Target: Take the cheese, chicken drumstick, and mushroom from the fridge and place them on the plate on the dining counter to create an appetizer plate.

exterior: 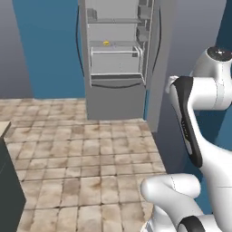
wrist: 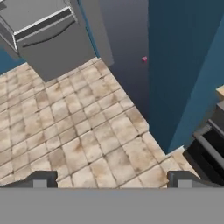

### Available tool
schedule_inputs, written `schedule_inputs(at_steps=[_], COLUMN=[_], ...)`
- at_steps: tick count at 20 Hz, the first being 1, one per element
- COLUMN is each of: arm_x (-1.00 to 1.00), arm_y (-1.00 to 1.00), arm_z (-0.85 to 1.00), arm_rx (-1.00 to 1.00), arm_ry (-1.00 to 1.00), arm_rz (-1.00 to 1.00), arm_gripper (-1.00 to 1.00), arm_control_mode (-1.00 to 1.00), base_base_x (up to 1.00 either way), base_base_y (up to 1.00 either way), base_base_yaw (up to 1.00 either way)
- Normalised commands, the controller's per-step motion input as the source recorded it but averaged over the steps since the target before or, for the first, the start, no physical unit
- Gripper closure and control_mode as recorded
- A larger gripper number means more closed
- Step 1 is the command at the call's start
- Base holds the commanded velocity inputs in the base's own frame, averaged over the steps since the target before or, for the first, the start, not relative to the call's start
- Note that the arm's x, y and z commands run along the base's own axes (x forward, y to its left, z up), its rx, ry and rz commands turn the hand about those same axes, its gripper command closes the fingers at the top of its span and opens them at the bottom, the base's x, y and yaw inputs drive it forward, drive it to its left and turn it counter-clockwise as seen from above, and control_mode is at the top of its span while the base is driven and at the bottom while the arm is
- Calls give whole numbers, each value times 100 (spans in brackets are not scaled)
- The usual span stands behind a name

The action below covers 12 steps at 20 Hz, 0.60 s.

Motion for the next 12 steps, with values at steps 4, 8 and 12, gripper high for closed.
schedule_inputs(at_steps=[4, 8, 12], arm_x=[0, 0, 0], arm_y=[0, 0, 0], arm_z=[0, 0, 0], arm_rx=[0, 0, 0], arm_ry=[0, 0, 0], arm_rz=[0, 0, 0], arm_gripper=[-100, -100, -100], arm_control_mode=[100, 100, 100], base_base_x=[100, 100, 100], base_base_y=[2, 16, 21], base_base_yaw=[0, 0, 0])
